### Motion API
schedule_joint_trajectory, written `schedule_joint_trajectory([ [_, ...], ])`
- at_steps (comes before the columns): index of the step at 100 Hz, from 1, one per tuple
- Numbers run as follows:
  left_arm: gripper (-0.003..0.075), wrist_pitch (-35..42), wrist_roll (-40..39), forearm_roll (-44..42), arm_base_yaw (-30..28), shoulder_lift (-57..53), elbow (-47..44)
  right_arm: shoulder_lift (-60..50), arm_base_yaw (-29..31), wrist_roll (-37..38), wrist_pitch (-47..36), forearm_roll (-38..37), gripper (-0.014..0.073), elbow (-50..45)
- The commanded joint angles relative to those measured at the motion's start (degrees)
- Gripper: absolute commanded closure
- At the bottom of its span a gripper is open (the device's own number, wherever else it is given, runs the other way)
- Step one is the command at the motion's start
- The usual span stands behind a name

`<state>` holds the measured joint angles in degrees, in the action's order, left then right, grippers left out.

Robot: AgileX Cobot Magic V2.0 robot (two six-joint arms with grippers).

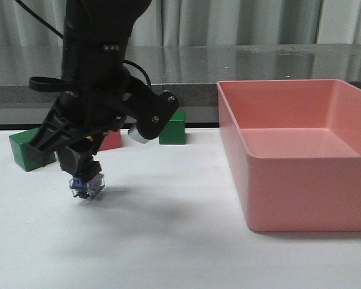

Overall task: Place and stand button with both arms
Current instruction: 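Lower the button upright onto the table with the left gripper, then open the left gripper and raise it away from the button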

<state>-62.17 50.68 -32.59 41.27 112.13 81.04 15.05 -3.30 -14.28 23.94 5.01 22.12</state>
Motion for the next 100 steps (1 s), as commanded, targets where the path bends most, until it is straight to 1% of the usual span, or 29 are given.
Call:
schedule_joint_trajectory([
  [1,0.073,0.11,0.02,0.22,0.51,-2.73,1.65,0.35,0.27,0.01,-4.15,0.07,0.0655,1.61],
  [6,0.0696,0.11,0.02,1.32,0.51,-2.73,1.65,0.35,0.27,0.01,-4.15,0.07,0.0655,1.61],
  [11,0.0638,0.11,0.02,2.14,0.51,-2.73,1.65,0.35,0.27,0.01,-4.15,0.07,0.0655,1.61],
  [15,0.0568,0.14,0.02,2.21,0.51,-2.73,1.65,0.35,0.27,0.01,-4.15,0.07,0.0655,1.61],
  [17,0.0514,0.24,0.02,2.21,0.51,-2.73,1.65,0.35,0.27,0.01,-4.23,0.07,0.0655,1.61],
  [18,0.0514,0.24,0.02,2.21,0.51,-2.73,1.65,0.35,0.27,0.01,-4.23,0.07,0.0655,1.61],
  [23,0.0398,0.81,0.02,2.21,0.51,-2.73,1.65,0.35,0.27,0.01,-4.23,0.07,0.0655,1.61],
  [25,0.0369,1.09,0.02,2.21,0.51,-2.73,1.65,0.35,0.27,0.01,-4.23,0.07,0.0655,1.61],
  [30,0.0267,1.65,0.02,2.21,0.51,-2.73,1.65,0.35,0.27,0.01,-4.23,0.07,0.0655,1.61],
  [35,0.0203,1.93,0.02,2.21,0.51,-2.73,1.65,0.35,0.27,0.01,-4.23,0.07,0.0655,1.61],
  [40,0.0167,2.16,0.02,2.21,0.51,-2.73,1.65,0.35,0.27,0.01,-4.23,0.07,0.0655,1.61],
  [58,0.0162,2.27,0.02,1.51,0.51,-3.5,1.65,0.35,0.27,0.01,-4.23,0.07,0.0655,1.61],
  [71,0.0162,-0.4,0.02,-0.49,0.41,-5.78,1.65,0.35,0.27,0.01,-4.23,0.07,0.0655,1.61],
  [90,0.0163,-5.53,-0.08,0.0,-3.24,-11.0,1.65,0.35,0.27,0.01,-4.27,0.07,0.0655,1.61],
  [100,0.0189,-8.2,-1.31,0.0,-6.18,-14.07,1.65,0.35,0.27,0.01,-4.27,0.07,0.0655,1.61],
])
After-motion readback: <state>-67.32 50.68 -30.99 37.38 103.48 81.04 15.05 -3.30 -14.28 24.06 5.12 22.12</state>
